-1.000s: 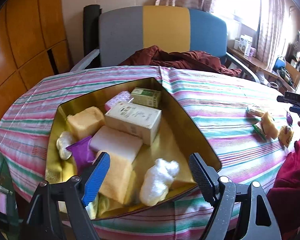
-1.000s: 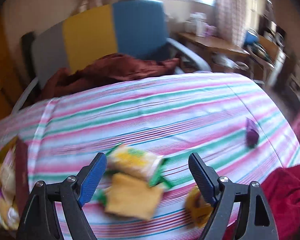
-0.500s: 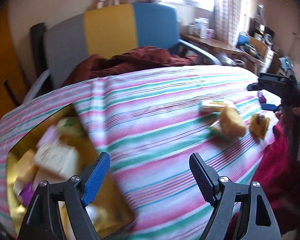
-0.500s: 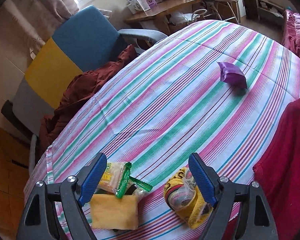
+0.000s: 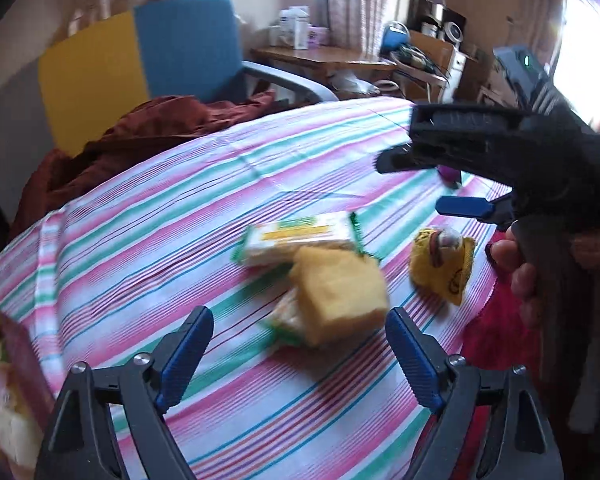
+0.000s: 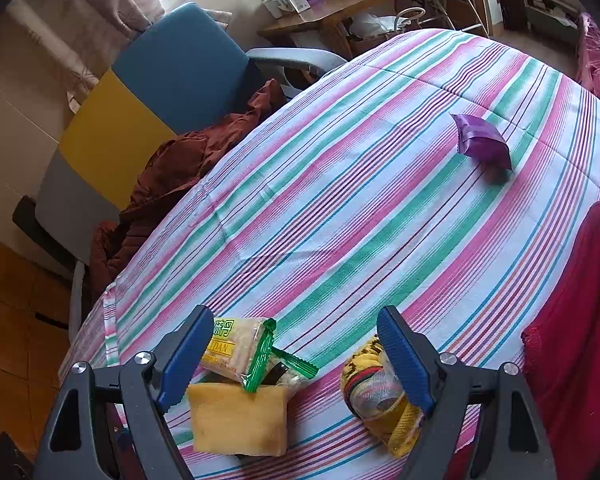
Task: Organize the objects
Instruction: 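Grasp the yellow sponge with the left tool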
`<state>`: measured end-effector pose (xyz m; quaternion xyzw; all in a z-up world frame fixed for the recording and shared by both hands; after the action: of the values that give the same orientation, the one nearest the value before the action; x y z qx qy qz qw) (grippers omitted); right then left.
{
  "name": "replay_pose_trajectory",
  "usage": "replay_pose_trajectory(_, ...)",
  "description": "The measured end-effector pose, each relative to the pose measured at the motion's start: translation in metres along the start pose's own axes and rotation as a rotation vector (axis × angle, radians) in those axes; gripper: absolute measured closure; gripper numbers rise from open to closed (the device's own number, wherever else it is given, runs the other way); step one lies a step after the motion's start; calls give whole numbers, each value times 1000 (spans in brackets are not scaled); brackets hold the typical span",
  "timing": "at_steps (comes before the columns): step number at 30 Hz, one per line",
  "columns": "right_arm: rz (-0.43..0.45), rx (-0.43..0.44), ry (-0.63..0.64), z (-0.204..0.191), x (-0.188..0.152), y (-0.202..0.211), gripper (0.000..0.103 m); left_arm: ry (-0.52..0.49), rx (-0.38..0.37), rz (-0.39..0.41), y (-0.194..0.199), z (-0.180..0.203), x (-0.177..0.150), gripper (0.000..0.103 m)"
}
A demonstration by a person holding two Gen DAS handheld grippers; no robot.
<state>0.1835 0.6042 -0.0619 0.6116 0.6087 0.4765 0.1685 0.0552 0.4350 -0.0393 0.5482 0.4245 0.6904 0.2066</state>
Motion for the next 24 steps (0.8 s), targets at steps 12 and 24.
replay_pose_trajectory(12, -23, 11, 5, 1, 2, -6, 18, -48, 47, -99, -70, 23, 14, 43)
replay_pose_trajectory(24, -85, -47, 122, -16, -7, -22, 18, 141, -38, -71, 0, -38, -55, 47)
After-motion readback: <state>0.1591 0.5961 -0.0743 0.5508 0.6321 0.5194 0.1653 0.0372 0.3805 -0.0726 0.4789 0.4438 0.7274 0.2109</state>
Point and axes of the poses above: each gripper's, at about its wrist camera, not at the fingertips, and y roughly against the way its jaws point, z to its right, x to its top, the point moved 1 cm from there along -y, roughly the way its jaws point, and after that the axes turned 2 degrees about -z, right-handed, at the moved point
